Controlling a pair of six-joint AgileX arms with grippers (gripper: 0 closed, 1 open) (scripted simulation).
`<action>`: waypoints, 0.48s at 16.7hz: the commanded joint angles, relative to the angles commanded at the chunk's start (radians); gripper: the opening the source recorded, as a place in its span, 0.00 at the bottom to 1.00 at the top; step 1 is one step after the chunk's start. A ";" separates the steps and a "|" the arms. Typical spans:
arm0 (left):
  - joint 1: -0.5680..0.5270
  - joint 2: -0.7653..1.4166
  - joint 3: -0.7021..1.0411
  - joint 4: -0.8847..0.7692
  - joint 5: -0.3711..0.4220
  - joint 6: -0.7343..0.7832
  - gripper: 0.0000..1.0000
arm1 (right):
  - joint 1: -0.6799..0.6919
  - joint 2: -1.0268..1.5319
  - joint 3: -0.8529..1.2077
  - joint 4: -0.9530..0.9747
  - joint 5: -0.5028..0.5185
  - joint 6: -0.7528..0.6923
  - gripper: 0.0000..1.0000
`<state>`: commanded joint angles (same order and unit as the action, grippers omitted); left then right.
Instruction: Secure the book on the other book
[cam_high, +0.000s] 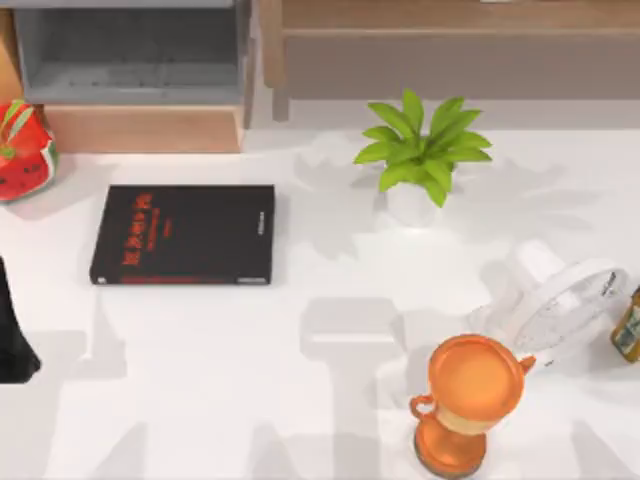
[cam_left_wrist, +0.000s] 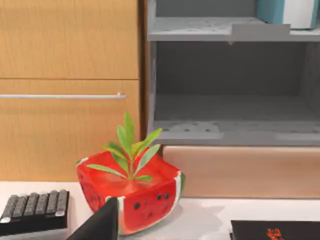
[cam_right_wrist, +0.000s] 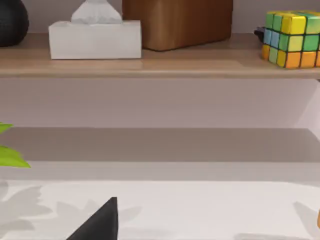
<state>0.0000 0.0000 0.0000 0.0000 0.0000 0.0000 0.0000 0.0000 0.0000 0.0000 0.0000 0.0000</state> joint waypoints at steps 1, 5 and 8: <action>0.000 0.000 0.000 0.000 0.000 0.000 1.00 | 0.000 0.000 0.000 0.000 0.000 0.000 1.00; -0.018 0.062 0.058 0.031 -0.006 -0.001 1.00 | 0.000 0.000 0.000 0.000 0.000 0.000 1.00; -0.052 0.221 0.183 0.095 -0.025 -0.004 1.00 | 0.000 0.000 0.000 0.000 0.000 0.000 1.00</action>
<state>-0.0517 0.2211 0.1832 0.0951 -0.0252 -0.0036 0.0000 0.0000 0.0000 0.0000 0.0000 0.0000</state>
